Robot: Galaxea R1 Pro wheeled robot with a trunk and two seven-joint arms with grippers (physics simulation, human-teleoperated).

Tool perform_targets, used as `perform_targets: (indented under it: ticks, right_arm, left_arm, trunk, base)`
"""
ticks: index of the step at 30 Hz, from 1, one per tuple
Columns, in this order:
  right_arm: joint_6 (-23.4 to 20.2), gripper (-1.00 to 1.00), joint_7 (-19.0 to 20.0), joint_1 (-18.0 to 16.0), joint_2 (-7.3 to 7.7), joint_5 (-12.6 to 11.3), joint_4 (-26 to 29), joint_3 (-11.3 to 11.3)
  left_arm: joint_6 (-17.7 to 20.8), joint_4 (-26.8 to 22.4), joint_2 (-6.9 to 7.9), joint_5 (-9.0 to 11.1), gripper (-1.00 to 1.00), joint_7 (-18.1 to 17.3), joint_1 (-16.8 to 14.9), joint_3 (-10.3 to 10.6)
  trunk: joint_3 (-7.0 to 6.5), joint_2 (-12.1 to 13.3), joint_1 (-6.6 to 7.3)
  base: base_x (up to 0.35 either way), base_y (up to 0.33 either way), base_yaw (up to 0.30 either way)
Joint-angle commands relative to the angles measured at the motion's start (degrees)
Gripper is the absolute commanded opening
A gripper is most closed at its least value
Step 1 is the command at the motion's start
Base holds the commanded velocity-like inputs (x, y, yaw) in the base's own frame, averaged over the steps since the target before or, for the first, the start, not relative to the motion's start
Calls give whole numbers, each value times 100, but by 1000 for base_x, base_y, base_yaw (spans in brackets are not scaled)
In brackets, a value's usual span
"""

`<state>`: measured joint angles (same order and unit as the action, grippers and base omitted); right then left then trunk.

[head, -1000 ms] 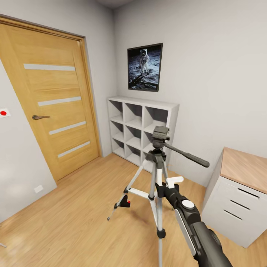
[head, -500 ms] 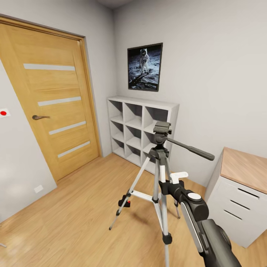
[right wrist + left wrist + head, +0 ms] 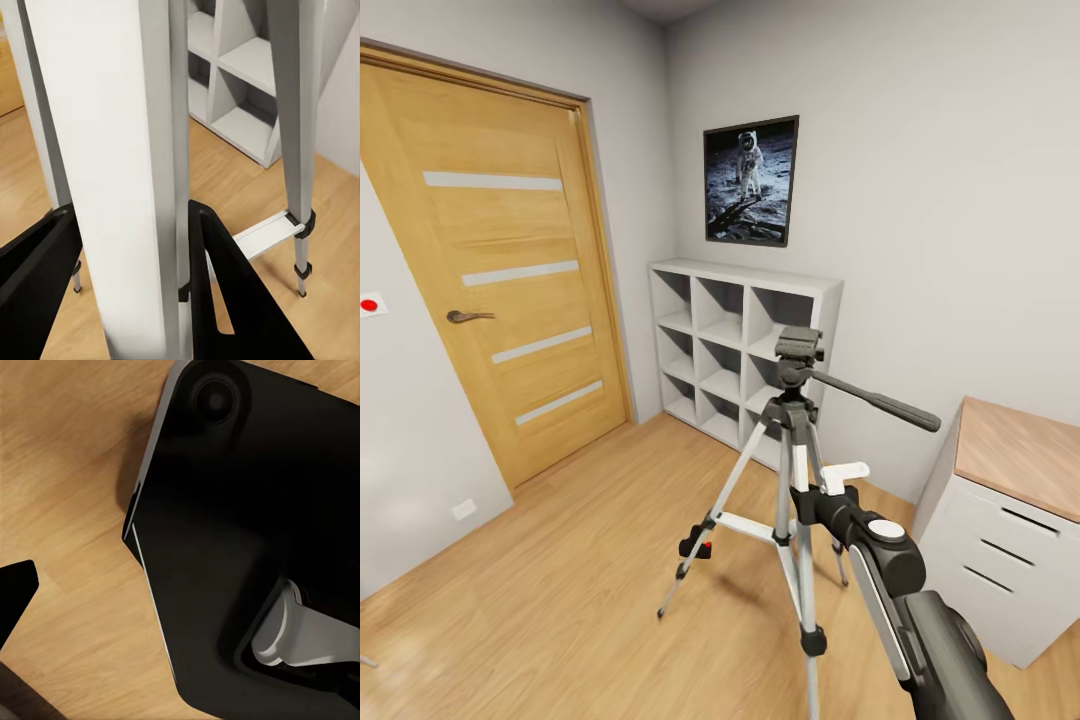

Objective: Attach the digital camera to the camera tripod in the bedroom.

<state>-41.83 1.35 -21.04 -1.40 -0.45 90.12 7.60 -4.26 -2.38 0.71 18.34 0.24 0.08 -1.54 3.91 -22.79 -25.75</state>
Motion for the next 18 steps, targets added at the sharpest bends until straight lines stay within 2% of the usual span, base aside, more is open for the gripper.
perform_targets:
  ticks: [1, 8, 13, 18]
  right_arm:
    - [32, -100, 14, -6, -5, -8, 6, -3]
    - [481, -100, 12, -6, -15, -14, 6, -25]
    - [963, -100, 17, -6, -18, -16, 6, -29]
    - [1153, -100, 21, -6, -18, -16, 6, -25]
  left_arm:
    - [-8, -8, -1, 11, 100, 2, 1, -12]
    - [-12, -15, -1, -13, 100, 2, 1, -5]
    - [-13, -16, -6, -27, 100, 2, 1, -4]
    - [-13, -17, -24, -33, 100, 2, 1, -2]
  trunk:
    - [11, -12, -3]
    - [11, -12, -3]
    - [11, -12, -3]
    - [11, -12, -3]
  base:
    - [0, 0, 0]
    - [0, 0, 0]
    - [0, 0, 0]
    - [0, 0, 0]
